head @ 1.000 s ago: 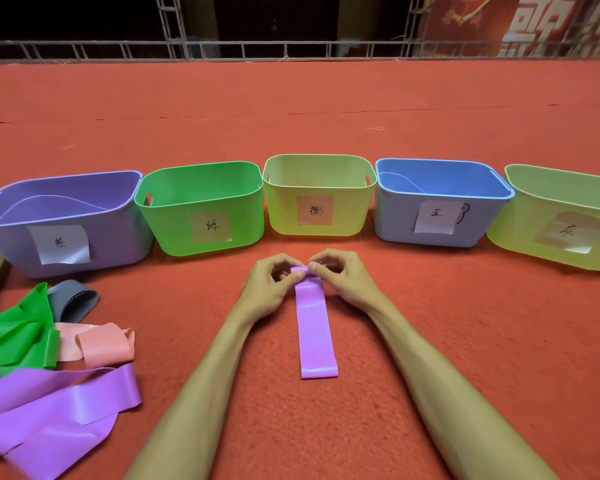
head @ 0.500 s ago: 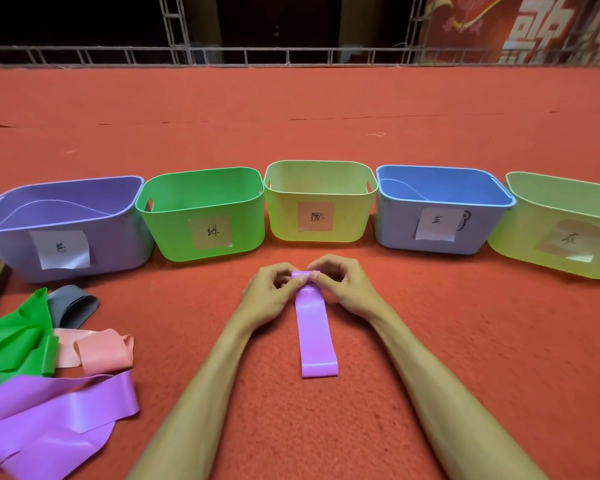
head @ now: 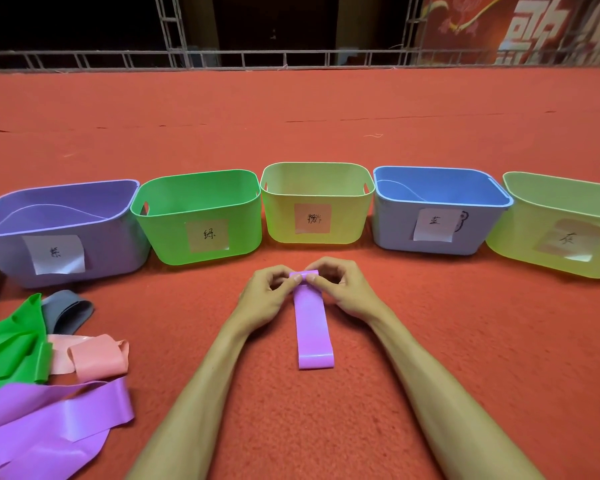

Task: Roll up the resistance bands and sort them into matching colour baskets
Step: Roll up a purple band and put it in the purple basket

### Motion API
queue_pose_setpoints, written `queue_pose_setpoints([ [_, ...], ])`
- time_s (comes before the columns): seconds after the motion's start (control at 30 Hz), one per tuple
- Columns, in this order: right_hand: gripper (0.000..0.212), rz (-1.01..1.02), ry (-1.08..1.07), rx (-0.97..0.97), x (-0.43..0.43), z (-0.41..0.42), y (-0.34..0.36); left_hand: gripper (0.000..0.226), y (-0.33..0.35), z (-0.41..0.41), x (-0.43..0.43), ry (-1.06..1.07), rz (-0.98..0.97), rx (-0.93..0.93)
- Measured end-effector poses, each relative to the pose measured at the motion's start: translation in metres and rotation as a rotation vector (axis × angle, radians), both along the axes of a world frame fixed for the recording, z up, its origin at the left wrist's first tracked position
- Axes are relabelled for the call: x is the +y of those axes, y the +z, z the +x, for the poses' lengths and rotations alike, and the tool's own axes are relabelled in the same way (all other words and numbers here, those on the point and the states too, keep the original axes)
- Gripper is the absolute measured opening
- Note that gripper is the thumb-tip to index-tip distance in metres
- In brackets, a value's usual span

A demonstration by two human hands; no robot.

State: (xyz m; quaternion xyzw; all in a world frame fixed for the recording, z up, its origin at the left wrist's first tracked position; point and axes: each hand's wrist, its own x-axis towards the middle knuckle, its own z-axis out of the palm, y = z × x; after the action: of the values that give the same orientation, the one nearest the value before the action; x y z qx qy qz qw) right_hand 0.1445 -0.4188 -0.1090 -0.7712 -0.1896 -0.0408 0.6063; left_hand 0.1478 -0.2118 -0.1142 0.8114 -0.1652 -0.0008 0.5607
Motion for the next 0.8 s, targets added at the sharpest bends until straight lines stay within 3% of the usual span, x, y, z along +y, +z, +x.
queue_pose_setpoints([
  [0.2, 0.020, 0.005, -0.033, 0.049, 0.002, 0.002, -0.003, 0.016, 0.001, -0.002, 0.000, -0.041, -0.127, -0.034],
  [0.5, 0.015, 0.072, -0.042, 0.150, 0.002, 0.001, 0.000, 0.020, 0.004, -0.006, -0.001, -0.008, -0.225, -0.025],
  [0.8, 0.015, 0.156, -0.012, 0.096, -0.003, -0.002, 0.005, 0.015, 0.005, -0.008, -0.006, -0.025, -0.214, 0.096],
])
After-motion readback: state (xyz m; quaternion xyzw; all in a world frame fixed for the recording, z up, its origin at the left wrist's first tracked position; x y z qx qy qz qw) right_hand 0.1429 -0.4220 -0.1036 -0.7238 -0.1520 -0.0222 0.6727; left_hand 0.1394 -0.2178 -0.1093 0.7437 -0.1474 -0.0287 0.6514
